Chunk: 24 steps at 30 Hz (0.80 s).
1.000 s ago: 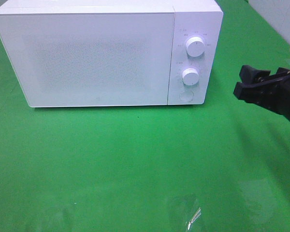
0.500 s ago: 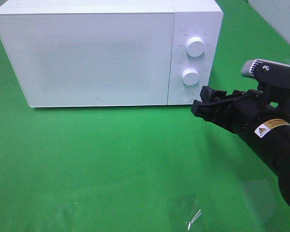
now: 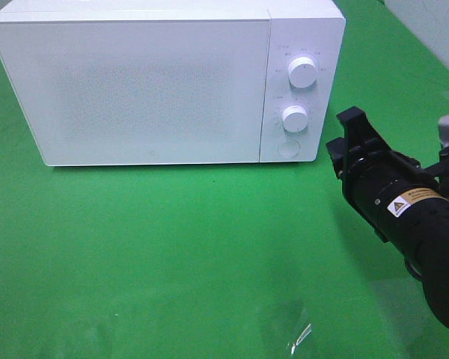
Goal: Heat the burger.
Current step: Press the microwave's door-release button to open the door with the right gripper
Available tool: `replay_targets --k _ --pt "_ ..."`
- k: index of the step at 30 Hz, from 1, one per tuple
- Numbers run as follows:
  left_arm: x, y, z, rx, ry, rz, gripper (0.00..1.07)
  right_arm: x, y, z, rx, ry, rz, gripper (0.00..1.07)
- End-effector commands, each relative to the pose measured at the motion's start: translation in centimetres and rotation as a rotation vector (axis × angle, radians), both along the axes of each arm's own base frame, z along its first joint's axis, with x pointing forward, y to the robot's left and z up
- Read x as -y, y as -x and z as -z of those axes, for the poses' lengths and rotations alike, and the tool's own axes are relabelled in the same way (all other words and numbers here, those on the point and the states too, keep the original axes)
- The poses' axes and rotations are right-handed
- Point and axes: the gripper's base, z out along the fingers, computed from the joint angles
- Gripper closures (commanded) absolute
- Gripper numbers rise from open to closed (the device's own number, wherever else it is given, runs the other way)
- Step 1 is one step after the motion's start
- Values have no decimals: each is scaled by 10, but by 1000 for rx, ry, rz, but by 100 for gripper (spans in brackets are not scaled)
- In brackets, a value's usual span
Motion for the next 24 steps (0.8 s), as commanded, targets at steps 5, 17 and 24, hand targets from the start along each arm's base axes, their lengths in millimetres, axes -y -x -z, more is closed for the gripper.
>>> replay_targets --k 5,17,24 --pt "1 0 0 17 5 3 13 -2 -1 0 -53 -264 38 107" --pt "1 0 0 17 5 3 13 -4 -2 12 -221 -326 65 107" --pt "1 0 0 17 5 3 13 0 -12 10 -217 -329 92 107"
